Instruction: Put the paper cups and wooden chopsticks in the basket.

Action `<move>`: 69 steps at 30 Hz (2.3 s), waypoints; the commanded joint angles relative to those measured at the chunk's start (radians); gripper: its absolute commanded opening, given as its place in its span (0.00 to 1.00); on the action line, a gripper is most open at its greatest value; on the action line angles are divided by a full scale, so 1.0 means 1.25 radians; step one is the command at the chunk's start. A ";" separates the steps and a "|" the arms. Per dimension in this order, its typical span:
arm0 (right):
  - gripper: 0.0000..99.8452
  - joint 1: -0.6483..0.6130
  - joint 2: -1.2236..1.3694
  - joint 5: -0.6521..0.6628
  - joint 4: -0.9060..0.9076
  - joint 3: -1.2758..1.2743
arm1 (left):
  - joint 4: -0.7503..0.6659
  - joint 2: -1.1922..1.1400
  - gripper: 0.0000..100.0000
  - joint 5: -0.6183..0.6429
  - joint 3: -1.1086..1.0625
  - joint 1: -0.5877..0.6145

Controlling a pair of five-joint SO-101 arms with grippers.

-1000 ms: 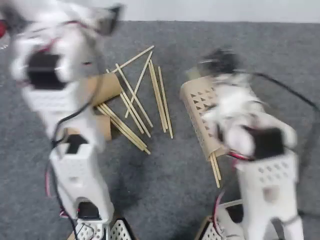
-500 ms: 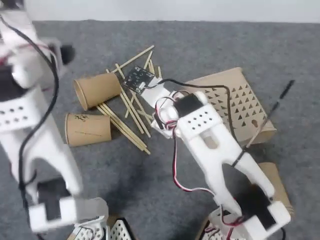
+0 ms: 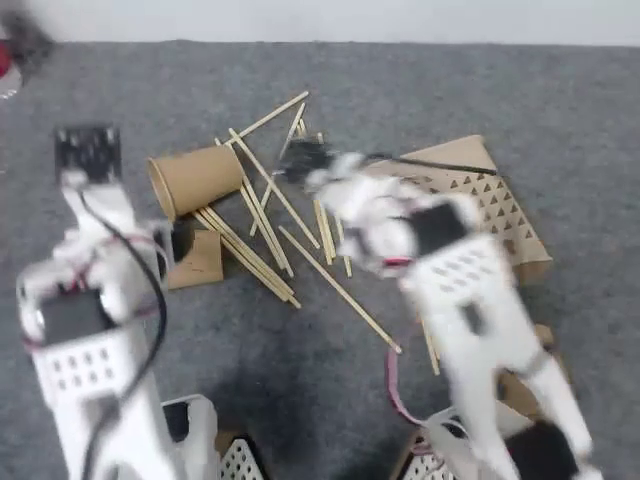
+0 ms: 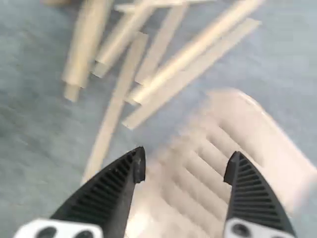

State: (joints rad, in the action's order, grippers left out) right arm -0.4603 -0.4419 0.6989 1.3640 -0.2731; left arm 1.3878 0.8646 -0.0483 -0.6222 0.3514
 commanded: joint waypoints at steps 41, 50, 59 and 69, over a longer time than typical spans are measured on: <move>0.26 0.441 -0.975 0.695 -0.553 -1.135 | -0.218 0.383 0.28 0.041 -0.520 0.045; 0.15 0.439 -0.975 0.695 -0.554 -1.135 | -0.269 0.383 0.28 0.039 -0.587 0.045; 0.01 0.382 -0.978 0.578 -0.603 -1.134 | -0.270 0.383 0.28 0.039 -0.603 0.043; 0.01 0.342 -0.974 0.496 -0.241 -0.833 | -0.323 0.383 0.28 0.039 -0.646 0.041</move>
State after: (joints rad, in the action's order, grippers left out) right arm 0.0031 -1.6540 1.3571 0.9252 -1.4899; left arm 1.0150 1.3372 -0.0038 -1.4262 0.4020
